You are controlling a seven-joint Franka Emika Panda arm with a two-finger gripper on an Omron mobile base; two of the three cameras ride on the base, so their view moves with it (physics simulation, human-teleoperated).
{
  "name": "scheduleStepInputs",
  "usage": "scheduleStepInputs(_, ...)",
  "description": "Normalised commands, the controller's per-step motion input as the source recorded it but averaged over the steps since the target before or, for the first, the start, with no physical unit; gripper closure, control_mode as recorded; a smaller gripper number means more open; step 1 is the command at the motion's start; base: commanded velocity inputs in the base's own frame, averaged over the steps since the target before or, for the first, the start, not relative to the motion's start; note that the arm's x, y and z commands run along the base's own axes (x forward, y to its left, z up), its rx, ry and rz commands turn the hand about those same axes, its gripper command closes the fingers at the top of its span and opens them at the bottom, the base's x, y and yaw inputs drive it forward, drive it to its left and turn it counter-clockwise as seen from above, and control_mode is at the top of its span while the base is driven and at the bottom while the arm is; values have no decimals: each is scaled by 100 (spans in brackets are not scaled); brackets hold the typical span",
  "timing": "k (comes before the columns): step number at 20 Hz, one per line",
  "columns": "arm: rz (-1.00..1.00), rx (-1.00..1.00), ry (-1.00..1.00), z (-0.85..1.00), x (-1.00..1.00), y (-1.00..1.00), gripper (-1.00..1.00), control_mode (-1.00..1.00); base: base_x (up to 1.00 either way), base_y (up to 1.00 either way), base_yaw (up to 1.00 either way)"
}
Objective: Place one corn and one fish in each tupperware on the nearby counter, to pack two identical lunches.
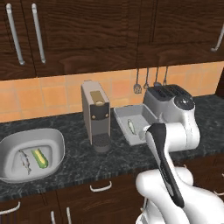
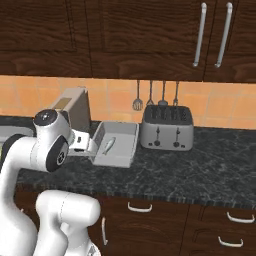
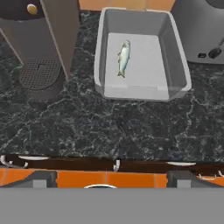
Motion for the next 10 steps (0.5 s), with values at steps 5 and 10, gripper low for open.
scheduleStepInputs(5,0,0,0,0,0,0,-100,100,-79,-55,-10)
scheduleStepInputs(10,0,0,0,0,0,0,-100,100,-4,-100,-6)
